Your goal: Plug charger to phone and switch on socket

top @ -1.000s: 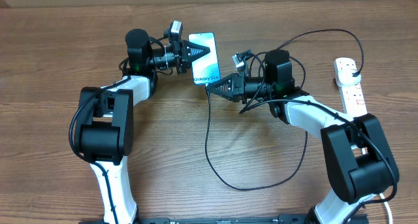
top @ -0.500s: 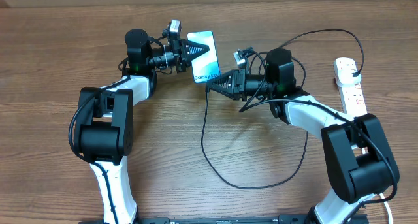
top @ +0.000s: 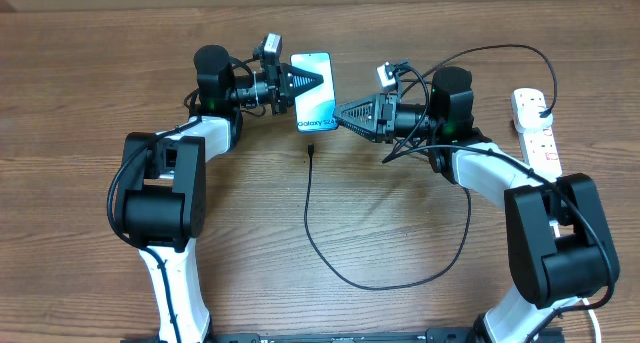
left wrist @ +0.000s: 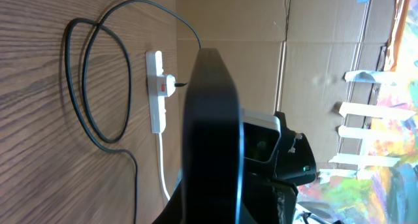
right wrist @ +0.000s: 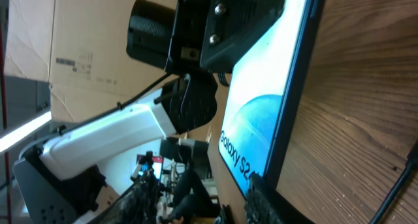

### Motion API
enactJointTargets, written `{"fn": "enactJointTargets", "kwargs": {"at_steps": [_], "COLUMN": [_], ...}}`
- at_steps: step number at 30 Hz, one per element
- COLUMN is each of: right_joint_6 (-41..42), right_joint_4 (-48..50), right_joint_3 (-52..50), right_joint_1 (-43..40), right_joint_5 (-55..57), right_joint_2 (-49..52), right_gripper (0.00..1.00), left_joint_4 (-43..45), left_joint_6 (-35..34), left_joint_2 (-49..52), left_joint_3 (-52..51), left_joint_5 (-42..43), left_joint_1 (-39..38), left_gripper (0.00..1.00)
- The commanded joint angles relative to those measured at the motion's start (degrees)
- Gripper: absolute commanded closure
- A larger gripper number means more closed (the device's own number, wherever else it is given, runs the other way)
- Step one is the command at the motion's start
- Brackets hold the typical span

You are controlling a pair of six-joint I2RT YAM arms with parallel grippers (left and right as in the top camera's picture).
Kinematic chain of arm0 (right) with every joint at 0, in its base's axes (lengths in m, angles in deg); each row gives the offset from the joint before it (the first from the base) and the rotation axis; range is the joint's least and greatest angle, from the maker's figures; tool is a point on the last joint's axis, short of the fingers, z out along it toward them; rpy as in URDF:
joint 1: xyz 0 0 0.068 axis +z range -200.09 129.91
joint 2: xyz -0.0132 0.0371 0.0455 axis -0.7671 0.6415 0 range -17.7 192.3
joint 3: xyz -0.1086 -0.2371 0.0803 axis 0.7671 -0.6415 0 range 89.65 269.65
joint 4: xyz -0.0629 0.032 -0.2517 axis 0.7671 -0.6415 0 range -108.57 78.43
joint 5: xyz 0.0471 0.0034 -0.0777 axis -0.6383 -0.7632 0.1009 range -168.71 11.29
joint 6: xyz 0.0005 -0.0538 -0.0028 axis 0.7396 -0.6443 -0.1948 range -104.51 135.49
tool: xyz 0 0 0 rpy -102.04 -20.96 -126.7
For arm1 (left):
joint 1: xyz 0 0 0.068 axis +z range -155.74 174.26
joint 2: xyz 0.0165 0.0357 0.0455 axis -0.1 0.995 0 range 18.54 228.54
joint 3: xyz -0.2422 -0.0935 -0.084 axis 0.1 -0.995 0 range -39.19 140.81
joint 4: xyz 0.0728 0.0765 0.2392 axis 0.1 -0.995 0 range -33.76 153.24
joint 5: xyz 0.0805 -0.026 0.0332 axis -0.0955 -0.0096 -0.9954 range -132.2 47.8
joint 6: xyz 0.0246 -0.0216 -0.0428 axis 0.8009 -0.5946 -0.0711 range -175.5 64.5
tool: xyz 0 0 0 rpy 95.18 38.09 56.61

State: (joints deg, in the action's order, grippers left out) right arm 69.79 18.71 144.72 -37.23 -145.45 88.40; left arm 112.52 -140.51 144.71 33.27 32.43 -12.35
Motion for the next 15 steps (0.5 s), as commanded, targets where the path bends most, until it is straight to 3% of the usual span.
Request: {"fn": "enactJointTargets", "kwargs": {"at_steps": [1,7,15], "right_joint_6": [-4.7,-11.9,-24.0], "right_joint_4": [-0.9,-3.7,-18.8], "right_joint_3": [0.3,0.3,0.3], "right_joint_1": [1.3,5.9,14.7], "right_joint_5": [-0.8,7.0,30.7], "right_joint_2": [0.4,0.4,0.4], "right_gripper": [0.55,0.5,0.45], "left_joint_4": [0.7,0.6,0.6], "left_joint_6": [-0.3,-0.3,0.2], "left_joint_2": [-0.5,-0.5,-0.5], "left_joint_3": [0.9,0.9,0.9], "left_joint_5": [1.7,1.8,2.1], "left_joint_1": [1.0,3.6,7.6], "left_gripper": [0.95,0.96,0.96]}}
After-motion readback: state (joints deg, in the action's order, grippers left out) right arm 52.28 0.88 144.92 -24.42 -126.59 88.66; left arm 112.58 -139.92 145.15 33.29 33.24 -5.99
